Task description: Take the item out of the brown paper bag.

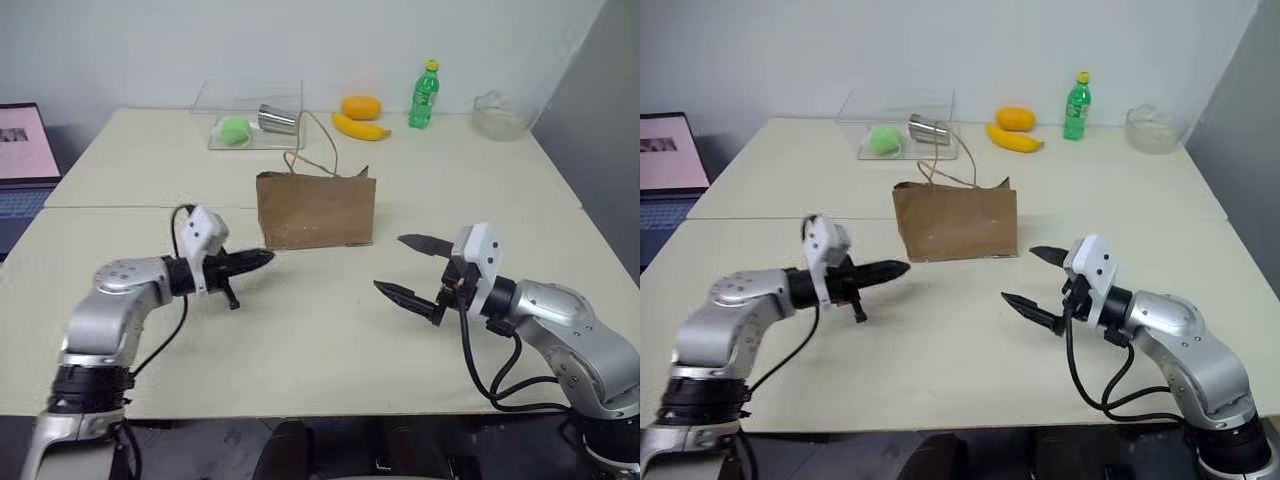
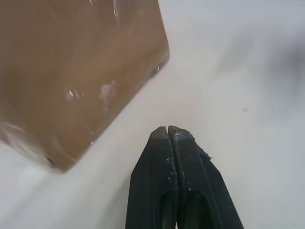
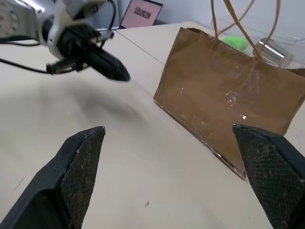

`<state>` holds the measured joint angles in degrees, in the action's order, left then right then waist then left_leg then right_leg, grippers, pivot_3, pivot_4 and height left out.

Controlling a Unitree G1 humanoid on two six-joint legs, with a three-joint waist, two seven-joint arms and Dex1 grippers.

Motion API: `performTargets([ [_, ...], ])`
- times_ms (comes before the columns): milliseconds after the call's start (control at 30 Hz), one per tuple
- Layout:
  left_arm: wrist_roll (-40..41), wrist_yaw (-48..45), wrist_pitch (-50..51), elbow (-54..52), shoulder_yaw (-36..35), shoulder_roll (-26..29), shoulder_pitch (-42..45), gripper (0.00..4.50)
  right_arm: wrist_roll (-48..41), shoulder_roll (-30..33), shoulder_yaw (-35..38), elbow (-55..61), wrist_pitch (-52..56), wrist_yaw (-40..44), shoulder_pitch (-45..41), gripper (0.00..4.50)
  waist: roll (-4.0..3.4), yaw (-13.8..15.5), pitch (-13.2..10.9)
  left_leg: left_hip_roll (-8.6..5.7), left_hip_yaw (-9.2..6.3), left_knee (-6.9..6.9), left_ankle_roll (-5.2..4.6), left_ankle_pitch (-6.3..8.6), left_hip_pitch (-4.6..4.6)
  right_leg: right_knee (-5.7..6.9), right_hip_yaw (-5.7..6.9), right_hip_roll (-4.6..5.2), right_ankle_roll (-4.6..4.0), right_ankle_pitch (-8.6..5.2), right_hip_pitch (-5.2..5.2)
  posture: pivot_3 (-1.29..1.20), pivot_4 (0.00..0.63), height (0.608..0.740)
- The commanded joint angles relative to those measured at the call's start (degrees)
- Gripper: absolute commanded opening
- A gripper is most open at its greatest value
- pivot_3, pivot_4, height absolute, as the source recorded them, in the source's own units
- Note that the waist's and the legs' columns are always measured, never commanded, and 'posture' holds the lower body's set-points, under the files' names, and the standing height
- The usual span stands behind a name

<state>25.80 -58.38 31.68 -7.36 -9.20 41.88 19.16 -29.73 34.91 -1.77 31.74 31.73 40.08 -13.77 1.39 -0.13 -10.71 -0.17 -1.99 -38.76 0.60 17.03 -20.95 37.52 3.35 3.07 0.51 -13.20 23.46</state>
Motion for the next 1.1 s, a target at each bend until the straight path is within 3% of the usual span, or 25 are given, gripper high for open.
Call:
performTargets([
  [33,6.2,3.5,5.8,-10.3,-7.2,2.0,-2.5,0.01,2.8,0.4,0.5,-3.6,-4.2,1.4,-4.1,4.50,0.00,0.0,0.0,-0.02,0.02,0.00,0.00,0.00,0.02,-0.01,-0.02,0.00,0.00,0.00,-0.02,0.00,0.150,0.740],
  [200,13.0,7.1,11.8,-20.8,-15.7,2.9,-11.0,0.01,9.4,-1.3,-3.2,-16.0,-10.4,3.5,-15.3,4.50,0.00,-0.3,0.0,-0.05,0.13,0.01,0.00,0.00,0.07,-0.03,-0.15,0.00,0.01,0.00,-0.02,0.00,0.150,0.740],
  [367,16.2,9.0,12.5,-25.5,-19.9,2.5,-18.3,0.01,19.0,-5.0,-8.2,-36.9,-21.6,5.3,-31.4,4.50,-0.05,-0.5,0.0,0.02,0.17,0.04,0.01,0.00,0.07,0.02,-0.19,-0.07,-0.06,-0.02,0.06,0.00,0.150,0.740],
  [467,18.7,9.8,12.8,-27.1,-21.6,2.2,-20.9,0.00,23.4,-9.4,-9.9,-53.2,-28.5,4.7,-42.9,3.93,-0.06,-0.9,0.0,0.01,0.33,0.05,0.01,0.00,0.07,0.07,-0.35,-0.08,-0.23,0.07,0.14,0.00,0.150,0.740],
  [700,21.9,12.2,12.8,-27.7,-24.4,3.4,-22.1,0.00,34.9,-17.8,-13.4,-89.0,-43.8,-1.4,-65.7,1.38,-0.06,-1.2,0.0,-0.02,0.51,0.10,0.01,-0.01,0.01,0.06,-0.53,-0.05,-0.41,0.17,0.29,0.00,0.150,0.740],
  [833,22.4,12.5,12.7,-27.5,-25.3,4.8,-22.7,0.00,40.5,-20.3,-15.7,-100.5,-46.3,-3.6,-71.6,0.05,-0.06,-1.3,0.0,-0.08,0.67,0.15,0.02,0.00,-0.01,0.03,-0.74,0.00,-0.42,0.17,0.39,0.00,0.150,0.740],
  [1100,21.7,12.1,11.6,-26.7,-24.4,6.7,-24.1,0.00,48.9,-22.4,-19.0,-106.8,-47.2,-5.1,-73.4,0.05,-0.06,-1.5,0.0,-0.07,0.79,0.59,0.04,-0.02,0.00,0.07,-0.88,0.01,-0.45,0.17,0.66,0.00,0.150,0.740],
])
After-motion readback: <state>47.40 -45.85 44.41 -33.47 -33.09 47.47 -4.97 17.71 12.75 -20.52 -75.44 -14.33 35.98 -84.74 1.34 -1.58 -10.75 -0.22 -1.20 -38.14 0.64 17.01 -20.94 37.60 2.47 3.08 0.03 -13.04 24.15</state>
